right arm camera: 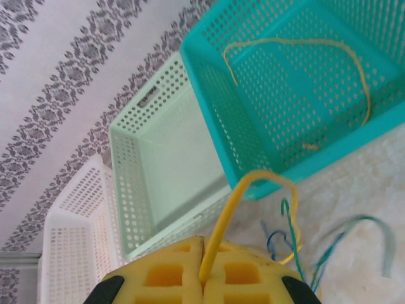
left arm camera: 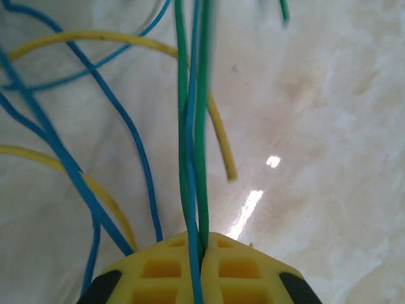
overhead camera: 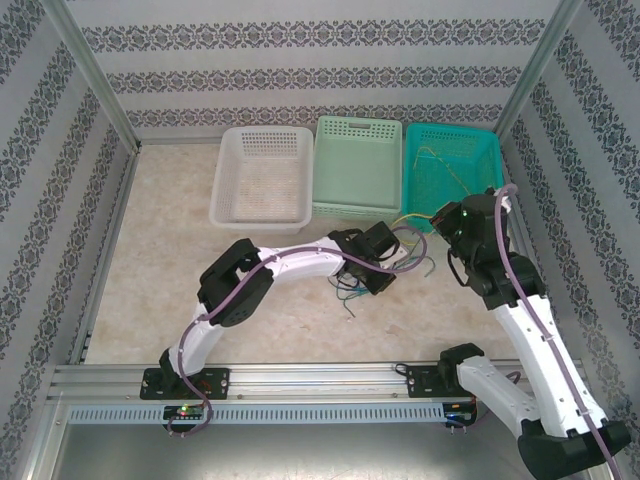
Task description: Untangle the cables
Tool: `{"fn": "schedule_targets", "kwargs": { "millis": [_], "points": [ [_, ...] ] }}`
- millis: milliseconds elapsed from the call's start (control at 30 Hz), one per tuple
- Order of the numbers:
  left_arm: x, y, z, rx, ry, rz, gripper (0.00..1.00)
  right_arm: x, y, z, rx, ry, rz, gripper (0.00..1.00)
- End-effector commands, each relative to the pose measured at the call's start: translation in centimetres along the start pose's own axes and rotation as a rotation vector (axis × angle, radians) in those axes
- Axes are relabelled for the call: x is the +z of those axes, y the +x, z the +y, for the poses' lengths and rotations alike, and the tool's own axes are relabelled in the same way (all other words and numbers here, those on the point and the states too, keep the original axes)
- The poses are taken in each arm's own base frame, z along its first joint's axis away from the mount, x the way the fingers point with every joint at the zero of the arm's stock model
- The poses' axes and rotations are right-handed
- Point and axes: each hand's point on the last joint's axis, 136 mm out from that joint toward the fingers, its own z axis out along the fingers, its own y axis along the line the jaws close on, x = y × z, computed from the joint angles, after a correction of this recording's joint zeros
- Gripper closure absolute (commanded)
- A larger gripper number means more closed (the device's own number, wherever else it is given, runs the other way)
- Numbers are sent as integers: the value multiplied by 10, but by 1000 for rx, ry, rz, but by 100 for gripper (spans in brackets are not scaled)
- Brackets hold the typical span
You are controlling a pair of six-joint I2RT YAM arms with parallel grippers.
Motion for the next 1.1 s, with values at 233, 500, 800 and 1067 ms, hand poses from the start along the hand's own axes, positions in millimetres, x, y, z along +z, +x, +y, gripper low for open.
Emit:
{"fn": "schedule_targets", "kwargs": {
  "millis": [233, 500, 800, 1067],
  "points": [
    [-45, 15, 36, -37, -103, -31, 100, 13, -38, 14, -263, 53, -104, 100],
    [-54, 10, 40, -33, -133, -51, 100, 51, -81, 41, -387, 55, -171, 100],
    [-61, 11, 44, -56, -158, -63, 98, 144, -97, -2, -330, 164, -44, 100],
    [-67, 3, 43, -72, -160, -88, 88, 222, -55, -42, -356, 249, 334, 29]
  ]
}}
